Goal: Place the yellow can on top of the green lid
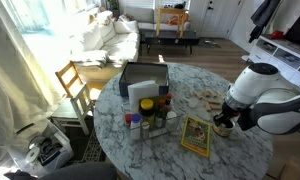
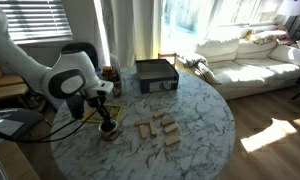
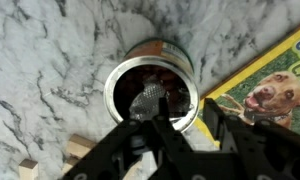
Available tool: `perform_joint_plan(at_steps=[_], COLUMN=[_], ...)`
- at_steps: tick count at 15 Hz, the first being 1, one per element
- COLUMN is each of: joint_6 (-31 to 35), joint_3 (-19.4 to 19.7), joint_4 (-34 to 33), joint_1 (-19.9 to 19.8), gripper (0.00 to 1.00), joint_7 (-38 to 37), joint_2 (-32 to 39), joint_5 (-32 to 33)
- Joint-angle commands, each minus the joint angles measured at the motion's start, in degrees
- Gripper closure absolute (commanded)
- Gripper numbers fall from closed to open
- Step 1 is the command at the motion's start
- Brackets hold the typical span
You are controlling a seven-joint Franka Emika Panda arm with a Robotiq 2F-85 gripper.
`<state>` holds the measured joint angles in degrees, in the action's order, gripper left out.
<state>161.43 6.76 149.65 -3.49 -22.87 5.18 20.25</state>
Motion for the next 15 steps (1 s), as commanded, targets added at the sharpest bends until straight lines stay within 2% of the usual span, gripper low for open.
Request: perform_joint_plan(at_steps=[1,5,10,11,15], joint_6=[-4.87,-8.9,-12.52,-10.49,-10.68], joint_3=[1.56,-0.19,-1.84,-2.56,-3.37], joint_4=[0.98,1.05,0.54,-0.4,-0.43], joint_1=[0.53,-2.29,-4.65,-5.16,-5.82], gripper=[0.27,0.01,0.0,0.0,0.0], joint_7=[-1.38,-0.64,1.58,0.98,0.96], joint_2=[-7.21,-14.57,-21.25,-18.14,-18.78], joint_5=[3.03,3.49,-1.1,-0.04,-0.03])
